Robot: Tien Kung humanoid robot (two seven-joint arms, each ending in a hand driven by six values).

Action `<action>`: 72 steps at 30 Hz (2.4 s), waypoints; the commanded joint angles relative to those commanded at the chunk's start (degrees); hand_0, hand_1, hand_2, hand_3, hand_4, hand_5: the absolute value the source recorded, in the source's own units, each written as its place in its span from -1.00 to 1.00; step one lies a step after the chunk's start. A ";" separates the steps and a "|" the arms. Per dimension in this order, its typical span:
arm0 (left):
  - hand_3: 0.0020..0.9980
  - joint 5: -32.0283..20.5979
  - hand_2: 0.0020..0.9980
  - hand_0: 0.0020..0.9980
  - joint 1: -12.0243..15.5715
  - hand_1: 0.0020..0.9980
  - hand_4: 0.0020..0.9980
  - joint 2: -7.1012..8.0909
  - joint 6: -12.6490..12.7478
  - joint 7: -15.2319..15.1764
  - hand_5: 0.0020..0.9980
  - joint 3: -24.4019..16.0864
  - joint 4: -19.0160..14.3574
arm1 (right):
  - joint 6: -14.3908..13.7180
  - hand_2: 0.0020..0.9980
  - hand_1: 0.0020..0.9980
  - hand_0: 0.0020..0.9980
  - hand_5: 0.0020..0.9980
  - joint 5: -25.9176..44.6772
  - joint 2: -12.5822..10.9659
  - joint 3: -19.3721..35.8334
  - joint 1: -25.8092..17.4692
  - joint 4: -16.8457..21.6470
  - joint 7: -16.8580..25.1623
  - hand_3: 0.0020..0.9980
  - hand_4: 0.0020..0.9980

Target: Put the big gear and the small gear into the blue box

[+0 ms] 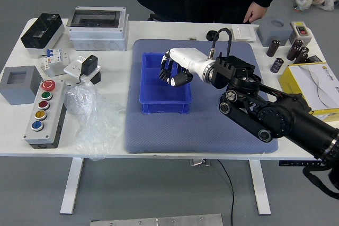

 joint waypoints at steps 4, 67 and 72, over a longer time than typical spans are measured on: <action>0.56 -0.03 0.66 0.72 0.04 0.67 0.19 0.01 0.02 0.01 -0.26 0.00 0.01 | 0.52 0.32 0.00 -0.10 -0.40 0.12 -0.04 0.07 0.09 -0.01 -0.05 0.41 0.64; 0.56 1.12 0.66 0.72 0.22 0.67 0.19 0.21 0.05 -0.20 -0.25 -2.55 -0.04 | 7.56 0.39 0.09 0.07 -0.46 -1.74 -16.22 -2.34 -4.90 0.43 -1.78 0.48 0.64; 0.56 1.13 0.66 0.72 0.21 0.67 0.19 0.21 0.05 -0.19 -0.25 -2.51 -0.04 | 7.62 0.39 0.09 0.09 -0.47 -1.68 -16.11 -2.42 -5.02 0.36 -1.79 0.48 0.63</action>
